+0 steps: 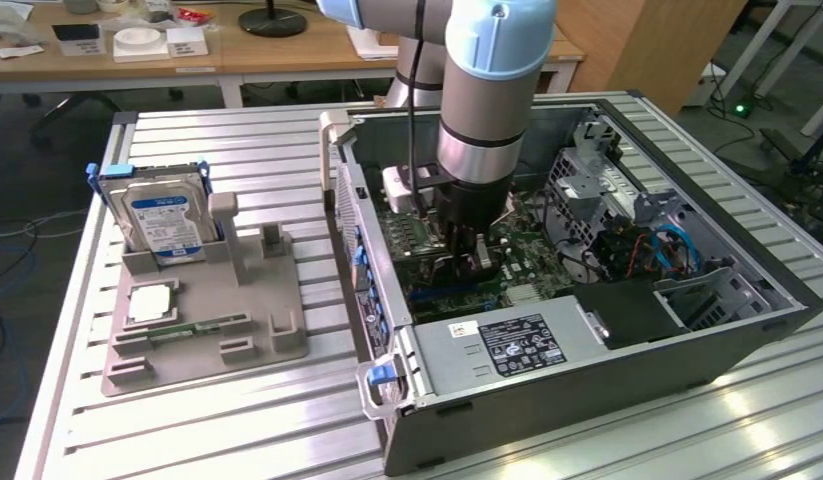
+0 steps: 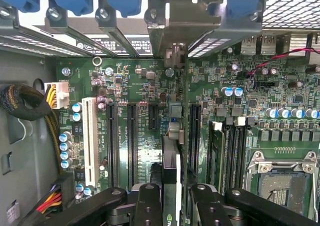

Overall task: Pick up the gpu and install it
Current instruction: 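Insert the gpu into the slot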

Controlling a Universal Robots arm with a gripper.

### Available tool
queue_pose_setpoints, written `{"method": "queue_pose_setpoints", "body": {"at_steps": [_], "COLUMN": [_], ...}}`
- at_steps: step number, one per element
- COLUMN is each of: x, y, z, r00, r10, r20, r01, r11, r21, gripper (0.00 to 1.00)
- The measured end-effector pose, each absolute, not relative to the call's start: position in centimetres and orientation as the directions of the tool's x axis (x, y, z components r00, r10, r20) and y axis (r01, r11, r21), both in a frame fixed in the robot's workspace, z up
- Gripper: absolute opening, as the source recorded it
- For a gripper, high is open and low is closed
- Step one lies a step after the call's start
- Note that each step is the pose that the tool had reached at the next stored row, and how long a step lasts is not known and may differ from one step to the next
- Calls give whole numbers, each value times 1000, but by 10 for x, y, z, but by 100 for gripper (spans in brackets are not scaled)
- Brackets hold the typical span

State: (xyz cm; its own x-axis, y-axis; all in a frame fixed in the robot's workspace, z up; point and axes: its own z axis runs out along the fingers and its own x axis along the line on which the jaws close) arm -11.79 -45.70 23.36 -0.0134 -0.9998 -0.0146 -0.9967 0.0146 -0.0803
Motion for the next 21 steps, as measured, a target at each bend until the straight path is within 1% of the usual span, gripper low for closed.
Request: {"method": "queue_pose_setpoints", "body": {"at_steps": [21], "x": [-118], "y": [-457], "z": [234], "r00": [-14], "r10": [-1000], "r20": [-15], "r01": [-996], "r11": [15], "r21": [-86], "gripper": [27]}}
